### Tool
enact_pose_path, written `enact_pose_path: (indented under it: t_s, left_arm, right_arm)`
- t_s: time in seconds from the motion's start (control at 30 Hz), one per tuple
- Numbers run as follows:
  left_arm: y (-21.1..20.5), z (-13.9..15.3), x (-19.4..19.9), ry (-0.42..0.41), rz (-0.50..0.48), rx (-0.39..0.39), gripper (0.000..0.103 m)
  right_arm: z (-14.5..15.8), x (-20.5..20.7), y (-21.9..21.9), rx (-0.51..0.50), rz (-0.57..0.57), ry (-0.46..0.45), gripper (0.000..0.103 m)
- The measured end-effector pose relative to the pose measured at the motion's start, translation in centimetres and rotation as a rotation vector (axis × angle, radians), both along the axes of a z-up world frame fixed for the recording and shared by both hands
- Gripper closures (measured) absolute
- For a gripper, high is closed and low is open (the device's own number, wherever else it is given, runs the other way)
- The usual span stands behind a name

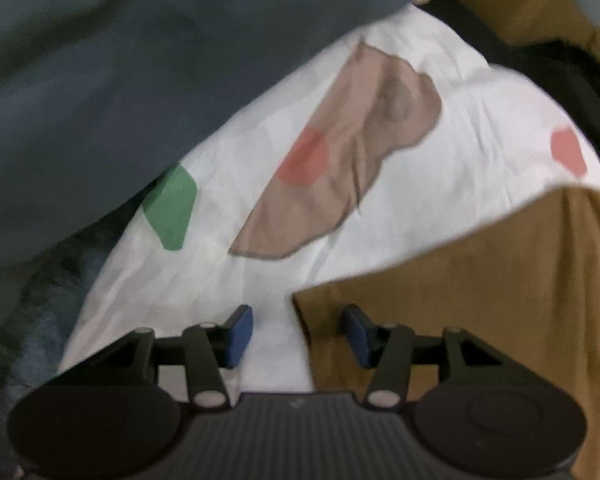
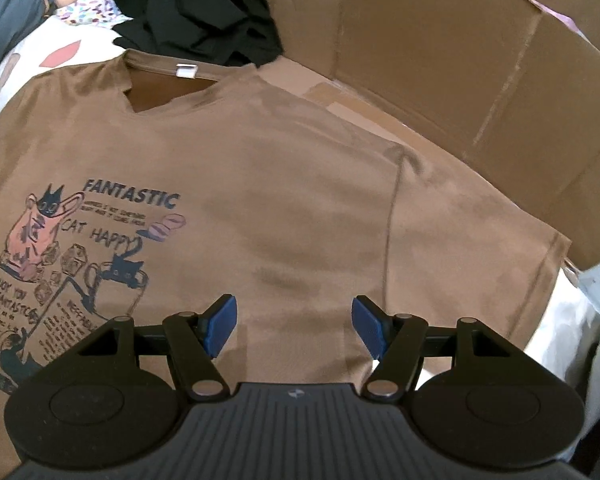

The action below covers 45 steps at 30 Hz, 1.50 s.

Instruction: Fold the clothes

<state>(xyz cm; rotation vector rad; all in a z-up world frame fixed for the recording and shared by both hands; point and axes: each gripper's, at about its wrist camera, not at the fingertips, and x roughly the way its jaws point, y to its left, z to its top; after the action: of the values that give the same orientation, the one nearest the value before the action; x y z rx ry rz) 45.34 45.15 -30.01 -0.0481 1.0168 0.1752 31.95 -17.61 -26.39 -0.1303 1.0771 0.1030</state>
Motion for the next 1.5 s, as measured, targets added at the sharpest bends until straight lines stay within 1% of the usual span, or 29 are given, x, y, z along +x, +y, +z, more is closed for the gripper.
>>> enact_pose_path:
  t_s: [0.1,0.13,0.17,0.27,0.37,0.4,0.43,0.5,0.53,0.57,0.63,0.7,0.73,0.77,0.9,0.97,1.0,1.1,1.13,1.17,1.27,1.33,1.5]
  left_arm:
    - [-0.1,-0.4,0.7,-0.008,0.018,0.019,0.054]
    - [-0.1,-0.5,0.9,-0.010,0.029,0.022,0.058]
    - [0.0,-0.5,1.0,-0.012,0.046,0.019,0.059]
    - [-0.5,-0.3,1.1,-0.003,0.072,0.048,0.063]
    - [-1.2,0.2,1.1,0.015,0.104,0.072,0.063]
    - [-1.4,0.6,0.9,0.016,0.111,0.058,0.064]
    - [-1.4,1.0,0.6,0.006,0.104,0.013,0.064]
    - [-1.4,2.0,-0.1,-0.013,0.095,-0.071,0.056]
    - [-1.5,2.5,-0.5,-0.017,0.104,-0.086,0.046]
    - [-1.6,2.9,-0.9,-0.017,0.109,-0.081,0.040]
    - [-1.9,4.5,-2.1,-0.012,0.126,-0.050,0.037]
    - [-1.8,5.8,-3.3,-0.011,0.166,-0.070,0.037]
    - [-1.8,6.6,-4.0,-0.012,0.192,-0.081,0.035]
    - [-2.0,7.2,-4.6,-0.013,0.213,-0.085,0.030]
    - [-2.1,9.3,-7.5,-0.007,0.268,-0.115,0.023]
    - [-2.2,9.9,-9.1,-0.012,0.304,-0.161,0.008]
    - [-2.5,10.1,-9.8,-0.011,0.317,-0.177,0.007]
    - [-3.4,11.0,-11.4,-0.017,0.322,-0.182,0.007]
    - [-3.7,11.3,-11.9,-0.016,0.317,-0.175,0.007]
    - [-4.0,11.8,-12.6,-0.012,0.314,-0.160,0.006]
    - [-5.1,13.1,-13.4,-0.014,0.309,-0.101,0.001]
    - [-5.8,14.0,-13.9,-0.011,0.310,-0.074,0.001]
    - [-7.6,16.1,-15.3,0.003,0.319,-0.063,0.000]
  right_arm:
    - [-0.2,-0.3,-0.1,-0.018,0.006,0.008,0.034]
    - [-0.3,-0.4,-0.1,-0.027,0.012,0.012,0.034]
    - [-0.4,-0.5,-0.1,-0.042,0.028,0.015,0.034]
    - [-0.7,-0.9,0.0,-0.051,0.037,0.031,0.034]
    - [-0.7,-1.3,0.3,-0.057,0.044,0.038,0.034]
    - [-0.4,-1.4,0.5,-0.052,0.046,0.032,0.034]
    - [-0.1,-1.5,0.7,-0.048,0.049,0.027,0.034]
    - [0.6,-1.7,1.0,-0.038,0.055,0.016,0.034]
    - [0.9,-1.9,1.0,-0.032,0.057,0.012,0.034]
    - [1.4,-2.1,1.1,-0.021,0.059,0.007,0.034]
    - [2.5,-2.5,1.3,0.000,0.062,-0.001,0.034]
    - [3.9,-2.6,1.6,0.010,0.068,-0.010,0.033]
    - [4.8,-2.7,1.7,0.017,0.071,-0.014,0.033]
    - [5.6,-2.7,1.9,0.023,0.073,-0.018,0.033]
    - [8.4,-2.1,2.6,0.031,0.063,-0.026,0.033]
    - [9.6,-1.7,3.1,0.035,0.063,-0.023,0.033]
    - [10.2,-1.4,3.3,0.043,0.059,-0.019,0.033]
    - [12.3,-0.6,4.2,0.070,0.024,-0.022,0.032]
    - [13.1,-0.3,4.7,0.080,0.012,-0.026,0.032]
    - [14.0,0.0,5.5,0.094,0.023,-0.025,0.031]
    - [15.8,0.2,7.6,0.101,0.065,-0.058,0.025]
    - [16.7,0.1,8.7,0.115,0.057,-0.084,0.023]
    - [17.7,-0.3,10.9,0.142,0.053,-0.110,0.018]
